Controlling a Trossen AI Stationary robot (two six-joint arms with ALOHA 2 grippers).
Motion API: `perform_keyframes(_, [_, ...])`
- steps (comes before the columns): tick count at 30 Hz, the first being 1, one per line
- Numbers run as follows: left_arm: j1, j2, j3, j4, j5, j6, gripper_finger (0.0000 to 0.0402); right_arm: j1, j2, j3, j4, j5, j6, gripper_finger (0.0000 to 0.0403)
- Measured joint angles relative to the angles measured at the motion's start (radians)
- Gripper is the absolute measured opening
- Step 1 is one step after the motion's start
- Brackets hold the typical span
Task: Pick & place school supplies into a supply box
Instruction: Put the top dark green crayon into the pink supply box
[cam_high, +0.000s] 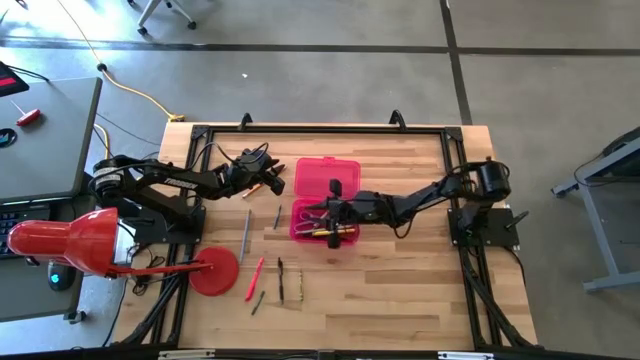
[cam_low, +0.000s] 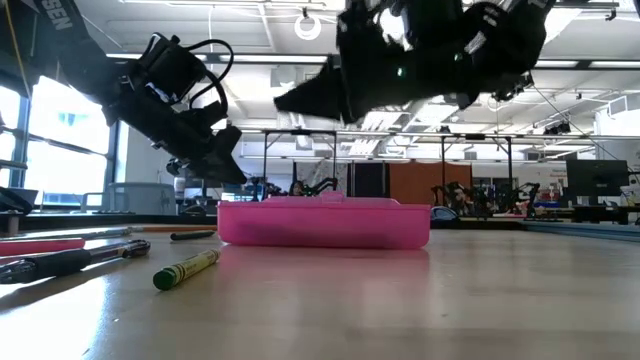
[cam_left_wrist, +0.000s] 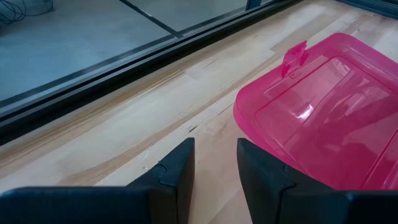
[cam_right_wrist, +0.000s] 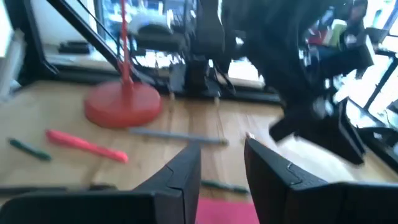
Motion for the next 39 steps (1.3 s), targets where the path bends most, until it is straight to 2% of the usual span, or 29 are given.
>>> perform_keyframes(5, [0.000, 0.000, 0.000, 0.000, 0.000, 0.000, 0.0150, 0.047, -0.115, 0.000, -0.057, 0.000, 0.007, 0.0101])
perform_keyframes(11, [0.000, 0.000, 0.000, 0.000, 0.000, 0.000, 0.0150, 0.137, -0.259, 0.000, -0.315, -0.001, 0.026, 0.0100])
perform_keyframes(18, [0.000, 0.000, 0.001, 0.061, -0.015, 0.000, 0.0150, 0.241, -0.285, 0.000, -0.501, 0.007, 0.094, 0.0100])
perform_keyframes(24, [0.000, 0.000, 0.000, 0.095, 0.042, -0.013, 0.0150, 0.264, -0.285, 0.000, -0.532, 0.031, -0.003, 0.0100])
perform_keyframes(30, [0.000, 0.000, 0.001, 0.133, 0.160, -0.145, 0.0150, 0.254, -0.285, 0.000, -0.492, 0.038, 0.003, 0.0100])
perform_keyframes(36, [0.000, 0.000, 0.000, 0.071, 0.207, -0.185, 0.0150, 0.253, -0.285, 0.000, -0.489, 0.085, 0.004, 0.0100])
perform_keyframes(39, [0.000, 0.000, 0.000, 0.053, 0.169, -0.140, 0.0150, 0.253, -0.285, 0.000, -0.510, 0.089, 0.006, 0.0100])
